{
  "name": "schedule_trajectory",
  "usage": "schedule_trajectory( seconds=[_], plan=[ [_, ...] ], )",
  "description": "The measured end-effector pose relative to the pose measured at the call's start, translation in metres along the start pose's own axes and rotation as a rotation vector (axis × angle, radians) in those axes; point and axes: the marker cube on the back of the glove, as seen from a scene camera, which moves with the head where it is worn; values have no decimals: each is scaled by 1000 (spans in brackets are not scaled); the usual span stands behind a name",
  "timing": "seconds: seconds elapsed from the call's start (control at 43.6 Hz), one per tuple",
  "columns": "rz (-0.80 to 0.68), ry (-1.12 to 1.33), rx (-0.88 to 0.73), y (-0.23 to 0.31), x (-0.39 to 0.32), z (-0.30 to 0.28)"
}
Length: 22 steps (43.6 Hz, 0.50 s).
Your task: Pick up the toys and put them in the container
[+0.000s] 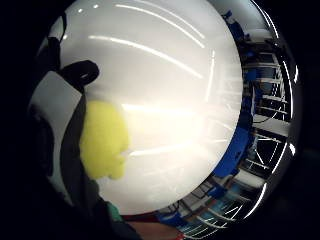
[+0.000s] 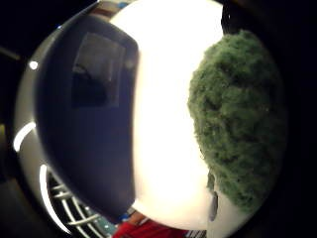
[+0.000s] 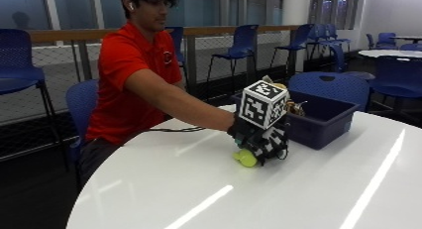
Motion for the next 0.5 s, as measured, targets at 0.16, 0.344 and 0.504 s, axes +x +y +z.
schedule_trajectory(
  seconds=[0.16,0.344,0.504],
  plan=[
    [46,-49,-16,11,21,-19],
    [31,-65,63,26,19,-83],
    [5,-36,159,41,-4,-160]
  ],
)
